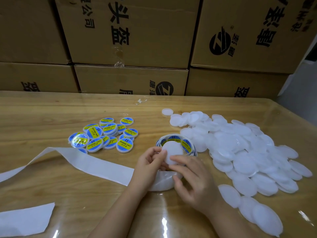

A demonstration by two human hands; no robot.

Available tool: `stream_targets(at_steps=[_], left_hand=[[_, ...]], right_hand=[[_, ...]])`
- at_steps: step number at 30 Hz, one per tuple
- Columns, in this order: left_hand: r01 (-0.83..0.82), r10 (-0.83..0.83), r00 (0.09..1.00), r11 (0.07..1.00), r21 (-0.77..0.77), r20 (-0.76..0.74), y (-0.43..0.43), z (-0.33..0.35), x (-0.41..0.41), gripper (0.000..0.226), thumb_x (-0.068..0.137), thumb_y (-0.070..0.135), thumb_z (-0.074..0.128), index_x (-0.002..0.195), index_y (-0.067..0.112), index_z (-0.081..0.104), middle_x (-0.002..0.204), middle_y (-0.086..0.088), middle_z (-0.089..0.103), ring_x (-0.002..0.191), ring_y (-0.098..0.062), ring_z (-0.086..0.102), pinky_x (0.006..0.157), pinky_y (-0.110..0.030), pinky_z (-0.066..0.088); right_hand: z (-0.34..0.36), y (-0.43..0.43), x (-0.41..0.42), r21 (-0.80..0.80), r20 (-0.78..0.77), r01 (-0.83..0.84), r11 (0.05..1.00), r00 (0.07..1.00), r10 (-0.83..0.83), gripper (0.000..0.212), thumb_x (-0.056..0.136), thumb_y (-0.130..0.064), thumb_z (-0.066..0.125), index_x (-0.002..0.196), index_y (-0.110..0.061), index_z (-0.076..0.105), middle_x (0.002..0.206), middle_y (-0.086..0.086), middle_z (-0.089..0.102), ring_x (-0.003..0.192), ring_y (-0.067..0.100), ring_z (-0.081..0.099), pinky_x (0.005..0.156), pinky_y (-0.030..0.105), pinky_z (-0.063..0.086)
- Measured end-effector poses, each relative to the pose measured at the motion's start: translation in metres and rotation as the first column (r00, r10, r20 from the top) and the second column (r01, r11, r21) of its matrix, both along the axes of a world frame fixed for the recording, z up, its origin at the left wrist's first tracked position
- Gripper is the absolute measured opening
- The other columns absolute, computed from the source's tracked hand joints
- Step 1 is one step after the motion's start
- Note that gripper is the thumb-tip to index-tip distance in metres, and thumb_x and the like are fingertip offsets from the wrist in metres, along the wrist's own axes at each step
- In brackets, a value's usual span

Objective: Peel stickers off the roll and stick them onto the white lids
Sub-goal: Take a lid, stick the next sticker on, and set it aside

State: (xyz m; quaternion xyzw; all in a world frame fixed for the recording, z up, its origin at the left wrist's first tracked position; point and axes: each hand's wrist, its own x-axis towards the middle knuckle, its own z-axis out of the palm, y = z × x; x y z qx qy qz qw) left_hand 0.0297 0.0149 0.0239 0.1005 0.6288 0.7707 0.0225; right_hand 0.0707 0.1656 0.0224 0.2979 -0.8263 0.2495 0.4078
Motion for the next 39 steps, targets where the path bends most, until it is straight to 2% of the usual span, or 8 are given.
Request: stream_targets(at_steps=[6,9,13,20,26,29,33,39], left_hand=[[-0.086,0.082,0.995,0.993,-0.083,-0.051,-0.004,-0.002,-0.005,0.017,0.090,0.025,0.054,0.090,0.008,0.055,0.067,-0.001,0.068,0.063,-0.013,0.068,0.059,-0.020,0.051],[-0.204,0.151,0.970,0.933,-0.295,-0.193,-0.005,-0.008,-0.003,0.026,0.088,0.046,0.044,0.085,0.020,0.050,0.070,0.002,0.067,0.067,-0.015,0.068,0.065,-0.034,0.052],[-0.371,0.156,0.894,0.783,-0.499,-0.420,-0.005,-0.013,0.004,0.031,0.082,0.065,0.026,0.081,0.036,0.040,0.062,0.009,0.057,0.063,-0.010,0.059,0.059,-0.032,0.042],[-0.490,0.155,0.832,0.654,-0.576,-0.533,-0.010,-0.005,0.006,0.050,0.079,0.064,0.021,0.092,0.024,0.048,0.056,0.014,0.046,0.067,-0.026,0.058,0.055,-0.034,0.032],[-0.565,0.185,0.799,0.555,-0.610,-0.572,-0.028,0.004,-0.003,0.031,0.091,0.044,0.041,0.089,0.015,0.053,0.059,0.013,0.039,0.067,-0.031,0.058,0.055,-0.033,0.034],[-0.559,0.153,0.785,0.593,-0.580,-0.600,-0.021,0.008,0.002,0.040,0.088,0.047,0.037,0.087,0.011,0.056,0.059,0.015,0.038,0.062,-0.022,0.053,0.054,-0.035,0.037],[-0.484,0.067,0.818,0.618,-0.620,-0.571,-0.008,0.002,0.008,0.045,0.085,0.056,0.032,0.089,0.017,0.054,0.058,0.017,0.041,0.078,-0.016,0.049,0.053,-0.029,0.031],[-0.392,0.078,0.868,0.713,-0.581,-0.490,-0.010,-0.004,0.003,0.028,0.083,0.061,0.034,0.081,0.034,0.044,0.060,0.018,0.051,0.061,-0.011,0.051,0.055,-0.028,0.037]], right_hand=[[-0.004,0.014,-0.009,-0.247,0.167,0.163,0.955,0.978,-0.123,0.025,0.089,-0.015,0.047,0.081,-0.005,0.067,0.101,0.002,0.062,0.090,0.013,0.058,0.078,0.029,0.048],[-0.010,0.024,-0.015,-0.187,0.274,0.220,0.957,0.948,-0.165,0.028,0.082,-0.013,0.043,0.082,-0.011,0.070,0.096,0.001,0.060,0.090,0.011,0.051,0.078,0.026,0.044],[-0.013,0.022,-0.016,-0.173,0.298,0.247,0.954,0.936,-0.188,0.029,0.080,-0.012,0.042,0.080,-0.013,0.071,0.096,0.000,0.058,0.091,0.013,0.051,0.077,0.020,0.042],[-0.010,0.025,-0.012,-0.087,0.308,0.176,0.981,0.941,-0.141,0.018,0.077,-0.021,0.050,0.071,-0.018,0.067,0.109,0.000,0.055,0.098,0.015,0.047,0.083,0.032,0.044],[-0.008,0.021,-0.013,-0.065,0.351,0.204,0.977,0.921,-0.169,0.011,0.079,-0.022,0.065,0.069,-0.017,0.066,0.116,0.001,0.055,0.106,0.018,0.048,0.086,0.042,0.045],[-0.006,0.016,-0.010,-0.072,0.323,0.182,0.981,0.934,-0.149,0.020,0.083,-0.029,0.057,0.071,-0.016,0.066,0.117,-0.004,0.052,0.105,0.016,0.048,0.089,0.036,0.040],[-0.003,0.012,-0.007,-0.075,0.341,0.137,0.988,0.934,-0.104,0.019,0.085,-0.029,0.057,0.074,-0.017,0.066,0.119,-0.009,0.050,0.107,0.010,0.043,0.096,0.022,0.029],[-0.001,0.013,-0.004,0.010,0.375,0.110,0.994,0.921,-0.106,0.005,0.078,-0.025,0.069,0.080,-0.020,0.070,0.123,-0.004,0.054,0.110,0.012,0.042,0.088,0.044,0.043]])
